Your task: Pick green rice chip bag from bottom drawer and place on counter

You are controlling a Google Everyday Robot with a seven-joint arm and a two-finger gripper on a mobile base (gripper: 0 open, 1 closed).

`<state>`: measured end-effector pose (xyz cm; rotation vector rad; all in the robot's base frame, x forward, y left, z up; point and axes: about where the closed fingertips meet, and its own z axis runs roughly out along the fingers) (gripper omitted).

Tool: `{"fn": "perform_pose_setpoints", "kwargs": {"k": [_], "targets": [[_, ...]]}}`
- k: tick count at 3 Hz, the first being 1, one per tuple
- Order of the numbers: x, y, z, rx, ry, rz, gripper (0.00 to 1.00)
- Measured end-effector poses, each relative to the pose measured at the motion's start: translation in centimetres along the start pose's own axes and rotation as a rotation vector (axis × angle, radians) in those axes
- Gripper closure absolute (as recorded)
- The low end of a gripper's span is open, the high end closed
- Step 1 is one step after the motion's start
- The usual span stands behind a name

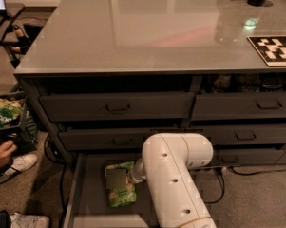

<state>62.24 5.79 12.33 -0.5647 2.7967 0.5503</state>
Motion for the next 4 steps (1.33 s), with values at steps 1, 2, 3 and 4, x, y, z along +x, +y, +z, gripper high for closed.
{"fn": "perform_pose_setpoints", "kwargs": {"k": [1, 2, 3, 4], "targets": [[-0.1, 0.1, -0.3, 0.0, 0.0, 0.0, 0.58], [-0.1, 0.1, -0.3, 0.0, 0.0, 0.0, 0.97], [-0.1, 0.1, -0.3, 0.0, 0.0, 0.0, 1.0], [0.9, 0.4, -2.6, -0.05, -0.028, 0.018, 1.0]]}}
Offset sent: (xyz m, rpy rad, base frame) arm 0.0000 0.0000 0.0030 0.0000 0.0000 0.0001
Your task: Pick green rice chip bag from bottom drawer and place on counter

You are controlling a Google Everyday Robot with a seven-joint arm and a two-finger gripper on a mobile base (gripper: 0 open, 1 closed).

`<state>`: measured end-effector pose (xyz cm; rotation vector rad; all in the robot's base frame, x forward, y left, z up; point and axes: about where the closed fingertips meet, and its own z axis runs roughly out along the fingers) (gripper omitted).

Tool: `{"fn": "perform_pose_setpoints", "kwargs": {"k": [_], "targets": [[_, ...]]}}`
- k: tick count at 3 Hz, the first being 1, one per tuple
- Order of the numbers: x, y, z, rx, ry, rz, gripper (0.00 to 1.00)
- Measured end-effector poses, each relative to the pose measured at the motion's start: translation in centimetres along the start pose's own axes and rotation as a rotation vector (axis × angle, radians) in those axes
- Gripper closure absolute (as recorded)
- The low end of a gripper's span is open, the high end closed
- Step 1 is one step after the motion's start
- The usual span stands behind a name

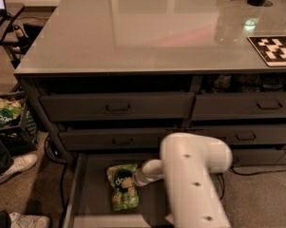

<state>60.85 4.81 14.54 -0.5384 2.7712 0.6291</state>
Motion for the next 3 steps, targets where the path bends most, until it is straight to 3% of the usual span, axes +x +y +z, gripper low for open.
{"fn": "perform_pose_setpoints", "kwargs": {"k": [1, 3], "targets": [[1.7, 2.0, -4.7, -0.115, -0.034, 0.022, 1.0], [2.7, 3.9, -13.3, -0.252, -0.077, 0.044, 1.0]]}}
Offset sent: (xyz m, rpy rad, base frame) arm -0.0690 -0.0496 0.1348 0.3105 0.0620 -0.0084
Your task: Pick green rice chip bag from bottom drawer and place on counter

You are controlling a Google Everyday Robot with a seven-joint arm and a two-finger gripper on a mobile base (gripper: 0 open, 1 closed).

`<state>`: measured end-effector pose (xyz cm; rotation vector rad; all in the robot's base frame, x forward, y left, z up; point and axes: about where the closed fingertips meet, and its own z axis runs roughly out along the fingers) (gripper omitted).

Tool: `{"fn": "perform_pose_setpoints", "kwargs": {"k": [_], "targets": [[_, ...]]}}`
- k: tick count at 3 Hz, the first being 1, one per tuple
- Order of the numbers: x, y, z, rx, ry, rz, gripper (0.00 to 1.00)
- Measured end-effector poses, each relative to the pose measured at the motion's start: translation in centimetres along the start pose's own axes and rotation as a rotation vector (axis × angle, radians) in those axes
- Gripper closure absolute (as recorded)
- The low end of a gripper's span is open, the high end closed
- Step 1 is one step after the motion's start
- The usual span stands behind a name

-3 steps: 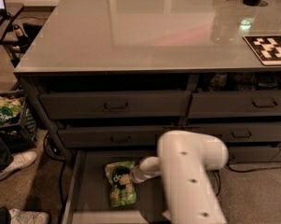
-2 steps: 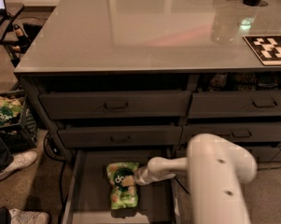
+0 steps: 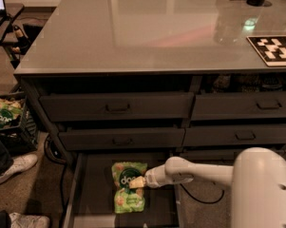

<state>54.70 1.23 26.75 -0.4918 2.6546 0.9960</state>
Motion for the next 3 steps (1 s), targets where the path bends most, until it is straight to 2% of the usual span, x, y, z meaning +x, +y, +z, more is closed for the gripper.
{"fn": "perform_pose_setpoints", "kwargs": {"k": [1, 3], "targets": [[-1.1, 2.8, -3.8, -0.025, -0.039, -0.063, 1.0], [-2.0, 4.1, -5.4, -0.027, -0.043, -0.078, 1.0]]}}
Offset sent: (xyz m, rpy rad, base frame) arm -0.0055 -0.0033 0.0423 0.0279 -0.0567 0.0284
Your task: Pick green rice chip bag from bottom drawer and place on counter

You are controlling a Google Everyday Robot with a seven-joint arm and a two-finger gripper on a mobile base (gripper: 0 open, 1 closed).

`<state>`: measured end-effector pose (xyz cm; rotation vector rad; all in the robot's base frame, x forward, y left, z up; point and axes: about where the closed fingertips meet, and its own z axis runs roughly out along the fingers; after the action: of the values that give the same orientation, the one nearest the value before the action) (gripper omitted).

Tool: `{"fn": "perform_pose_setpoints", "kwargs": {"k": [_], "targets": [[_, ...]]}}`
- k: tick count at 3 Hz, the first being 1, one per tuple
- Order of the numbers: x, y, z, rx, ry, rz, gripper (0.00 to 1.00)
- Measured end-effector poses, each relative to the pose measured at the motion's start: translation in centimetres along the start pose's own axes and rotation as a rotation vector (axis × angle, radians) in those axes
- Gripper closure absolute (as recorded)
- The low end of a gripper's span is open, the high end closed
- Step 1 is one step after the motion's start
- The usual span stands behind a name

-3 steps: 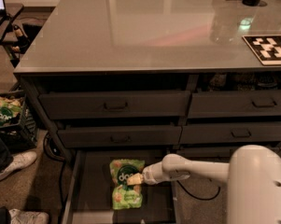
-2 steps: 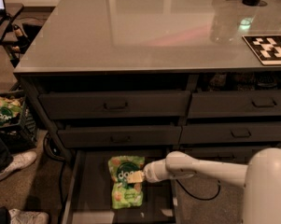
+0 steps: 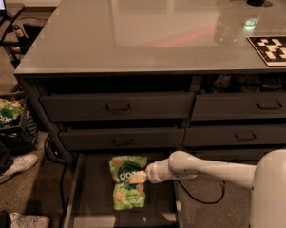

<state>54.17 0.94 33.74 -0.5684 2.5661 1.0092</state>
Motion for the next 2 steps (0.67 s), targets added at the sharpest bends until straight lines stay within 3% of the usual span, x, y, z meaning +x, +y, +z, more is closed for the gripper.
{"fn": "perform_pose_setpoints", "kwargs": {"k": [2], "targets": [[-2.4, 6.4, -8.1, 0.018, -0.055, -0.083, 1.0]]}}
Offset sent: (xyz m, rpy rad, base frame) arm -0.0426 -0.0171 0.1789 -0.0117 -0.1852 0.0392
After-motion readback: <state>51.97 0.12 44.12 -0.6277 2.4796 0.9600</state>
